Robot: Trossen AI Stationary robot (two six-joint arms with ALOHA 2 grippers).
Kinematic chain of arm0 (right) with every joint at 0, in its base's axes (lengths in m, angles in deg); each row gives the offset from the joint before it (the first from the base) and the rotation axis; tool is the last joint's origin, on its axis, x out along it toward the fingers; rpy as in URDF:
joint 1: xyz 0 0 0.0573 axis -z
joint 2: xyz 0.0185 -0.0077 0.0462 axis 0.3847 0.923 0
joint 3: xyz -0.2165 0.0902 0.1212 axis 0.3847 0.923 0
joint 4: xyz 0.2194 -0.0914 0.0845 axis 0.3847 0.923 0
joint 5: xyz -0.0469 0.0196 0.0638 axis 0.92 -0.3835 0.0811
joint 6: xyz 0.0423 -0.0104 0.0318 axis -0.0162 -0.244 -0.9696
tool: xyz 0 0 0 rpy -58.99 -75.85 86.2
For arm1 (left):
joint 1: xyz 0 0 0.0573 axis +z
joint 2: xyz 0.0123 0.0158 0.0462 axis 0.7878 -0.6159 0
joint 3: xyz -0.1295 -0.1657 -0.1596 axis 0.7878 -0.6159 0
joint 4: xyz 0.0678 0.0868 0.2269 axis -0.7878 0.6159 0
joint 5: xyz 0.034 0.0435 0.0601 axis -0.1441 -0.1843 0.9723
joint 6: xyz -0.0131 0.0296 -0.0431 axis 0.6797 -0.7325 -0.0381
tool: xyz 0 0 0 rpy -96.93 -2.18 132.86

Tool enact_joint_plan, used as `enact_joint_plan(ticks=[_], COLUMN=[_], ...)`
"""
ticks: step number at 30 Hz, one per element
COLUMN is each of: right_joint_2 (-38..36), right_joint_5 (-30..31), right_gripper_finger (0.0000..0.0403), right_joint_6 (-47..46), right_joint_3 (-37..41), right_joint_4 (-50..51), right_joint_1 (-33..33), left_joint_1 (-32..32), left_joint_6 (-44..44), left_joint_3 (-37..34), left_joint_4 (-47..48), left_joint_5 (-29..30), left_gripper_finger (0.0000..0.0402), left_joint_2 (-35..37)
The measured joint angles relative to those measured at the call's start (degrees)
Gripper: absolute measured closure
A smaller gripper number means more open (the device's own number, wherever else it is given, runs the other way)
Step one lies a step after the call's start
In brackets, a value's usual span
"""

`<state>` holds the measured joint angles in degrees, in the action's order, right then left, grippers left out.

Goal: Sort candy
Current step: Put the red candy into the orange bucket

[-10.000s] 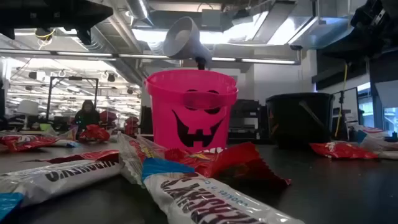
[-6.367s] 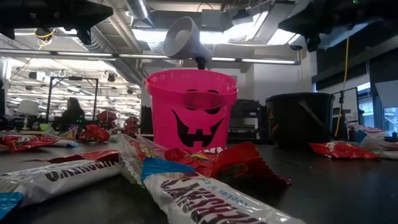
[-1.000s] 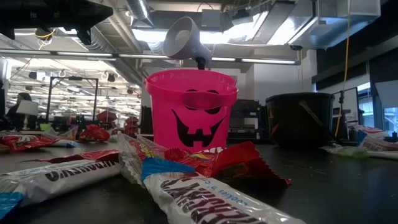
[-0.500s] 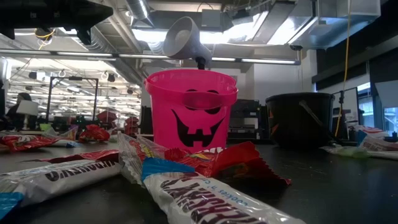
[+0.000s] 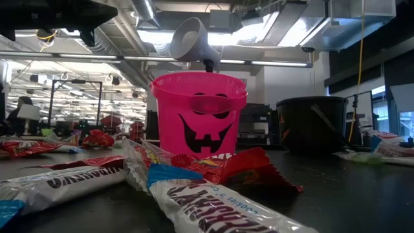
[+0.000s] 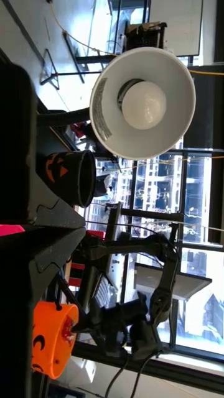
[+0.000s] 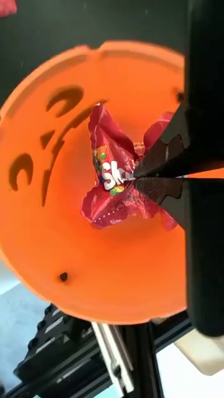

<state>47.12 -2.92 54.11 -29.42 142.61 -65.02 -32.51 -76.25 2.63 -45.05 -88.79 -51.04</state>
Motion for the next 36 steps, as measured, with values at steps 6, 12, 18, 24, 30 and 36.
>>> enact_joint_plan(ticks=[6,12,18,24,30,36], right_joint_2=[2.01,2.00,2.00,1.98,1.98,1.96], right_joint_5=[-1.30,0.04,5.86,8.07,4.93,0.23], right_gripper_finger=[0.0402,0.0402,0.0402,0.0402,0.0402,0.0402], right_joint_6=[0.00,-1.63,-1.86,-1.94,-1.94,-2.00], right_joint_3=[0.00,0.00,0.00,0.02,0.02,0.02], right_joint_4=[-0.15,0.10,-0.28,-1.16,-4.17,-4.26], right_joint_1=[0.00,0.04,0.04,0.04,0.02,0.02], left_joint_1=[0.01,-0.01,-0.01,-0.01,-0.01,-0.01], left_joint_6=[0.00,0.00,0.00,0.00,0.00,0.00], left_joint_3=[0.00,0.01,0.00,0.01,0.00,0.01], left_joint_4=[0.01,0.00,0.01,0.02,0.02,0.02], left_joint_5=[0.00,-0.02,0.00,0.00,0.00,-0.02], left_gripper_finger=[0.0400,0.0400,0.0400,0.0400,0.0400,0.0400], left_joint_2=[-0.02,0.00,-0.02,-0.02,-0.02,-0.02])
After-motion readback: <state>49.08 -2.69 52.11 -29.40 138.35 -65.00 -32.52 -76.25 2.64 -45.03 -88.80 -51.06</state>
